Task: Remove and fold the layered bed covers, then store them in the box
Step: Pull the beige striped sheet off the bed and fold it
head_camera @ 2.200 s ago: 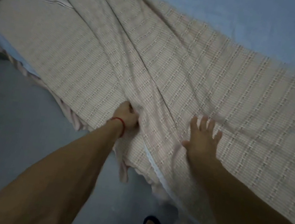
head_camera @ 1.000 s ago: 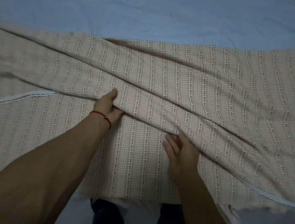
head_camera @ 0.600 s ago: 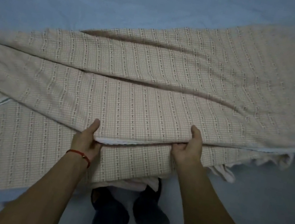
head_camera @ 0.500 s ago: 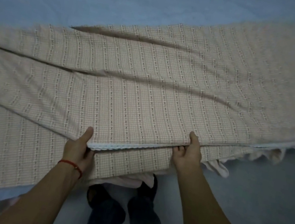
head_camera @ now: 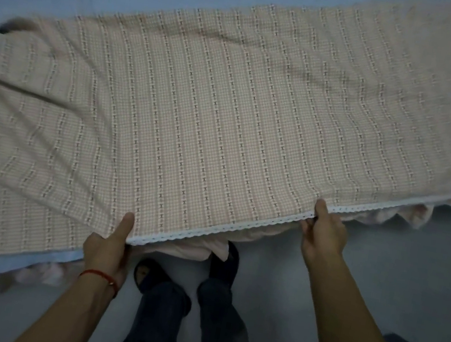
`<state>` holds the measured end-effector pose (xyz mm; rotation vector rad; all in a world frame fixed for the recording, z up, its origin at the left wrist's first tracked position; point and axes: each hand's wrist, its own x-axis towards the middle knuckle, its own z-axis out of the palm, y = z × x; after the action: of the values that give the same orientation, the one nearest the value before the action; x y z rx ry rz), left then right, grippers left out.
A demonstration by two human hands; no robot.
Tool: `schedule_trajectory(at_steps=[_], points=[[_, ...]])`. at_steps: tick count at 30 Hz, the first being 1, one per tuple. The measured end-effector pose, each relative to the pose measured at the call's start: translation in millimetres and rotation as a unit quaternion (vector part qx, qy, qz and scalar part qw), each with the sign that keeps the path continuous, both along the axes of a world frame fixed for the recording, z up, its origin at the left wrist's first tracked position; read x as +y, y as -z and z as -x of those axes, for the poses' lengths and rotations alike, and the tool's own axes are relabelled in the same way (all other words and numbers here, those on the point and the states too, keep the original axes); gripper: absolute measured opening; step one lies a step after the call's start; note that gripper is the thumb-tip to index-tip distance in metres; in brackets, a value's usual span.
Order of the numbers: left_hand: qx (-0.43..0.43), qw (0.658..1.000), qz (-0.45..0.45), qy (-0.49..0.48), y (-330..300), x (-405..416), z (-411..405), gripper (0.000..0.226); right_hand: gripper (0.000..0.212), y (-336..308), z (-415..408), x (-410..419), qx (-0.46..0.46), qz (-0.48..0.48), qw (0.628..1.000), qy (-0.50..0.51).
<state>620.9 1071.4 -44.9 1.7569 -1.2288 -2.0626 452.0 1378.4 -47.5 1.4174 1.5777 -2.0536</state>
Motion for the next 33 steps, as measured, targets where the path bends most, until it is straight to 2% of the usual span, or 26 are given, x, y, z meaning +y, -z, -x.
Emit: schedule_trajectory(at_steps=[2,6,8,10,12,14,16,18,19,21,22,23,24,25,27,28,31,33], points=[[-0.002,1.0,0.016,0.006,0,4,-7,0.04,0.008,3,-1,6,-0.009,-0.003,1.0,-0.024],[0.0,0.999,-0.048,0.015,20,3,-15,0.034,0.016,17,-10,7,-0.065,-0.021,0.997,-0.026],[-0.009,0.997,-0.072,0.01,24,0,-16,0.032,0.034,19,-16,-5,-0.061,-0.161,0.983,-0.06],[-0.015,0.996,-0.087,-0.004,24,-6,-19,0.036,0.053,12,-27,-30,0.025,-0.35,0.925,-0.145],[-0.004,0.993,-0.116,-0.018,20,-17,-21,0.041,0.056,4,-39,-69,0.153,-0.46,0.83,-0.276],[0.016,0.989,-0.135,-0.052,10,-38,-21,0.042,0.05,4,-46,-122,0.247,-0.434,0.746,-0.44],[0.028,0.985,-0.127,-0.112,-1,-70,-18,0.039,0.052,3,-53,-181,0.293,-0.346,0.664,-0.594],[0.027,0.982,-0.121,-0.144,-12,-102,-12,0.036,0.056,0,-56,-231,0.309,-0.291,0.584,-0.692],[0.028,0.981,-0.125,-0.148,-16,-118,-11,0.033,0.059,-3,-56,-255,0.303,-0.279,0.558,-0.721],[-0.039,0.995,-0.061,-0.075,-18,-145,-17,0.027,0.069,-5,-58,-300,0.244,-0.275,0.525,-0.768],[-0.134,0.99,0.031,0.013,-19,-150,-18,0.026,0.077,-4,-56,-310,0.194,-0.287,0.517,-0.783],[-0.235,0.956,0.136,0.113,-15,-163,-27,0.03,0.086,3,-59,-328,0.149,-0.298,0.505,-0.796],[-0.313,0.901,0.227,0.197,-14,-169,-33,0.04,0.093,10,-59,-335,0.116,-0.317,0.491,-0.803],[-0.356,0.856,0.283,0.247,-10,-180,-39,0.06,0.098,19,-61,-340,0.097,-0.342,0.474,-0.806],[-0.378,0.836,0.302,0.257,-3,-221,-51,0.102,0.101,37,-67,-354,0.083,-0.382,0.446,-0.805],[-0.379,0.831,0.302,0.273,-1,-242,-54,0.113,0.101,42,-68,-356,0.079,-0.396,0.439,-0.803],[-0.398,0.781,0.275,0.395,14,-304,-65,0.118,0.099,55,-65,-363,0.051,-0.421,0.42,-0.802],[-0.382,0.767,0.234,0.46,23,-332,-65,0.115,0.099,62,-64,-367,0.031,-0.429,0.416,-0.801]])
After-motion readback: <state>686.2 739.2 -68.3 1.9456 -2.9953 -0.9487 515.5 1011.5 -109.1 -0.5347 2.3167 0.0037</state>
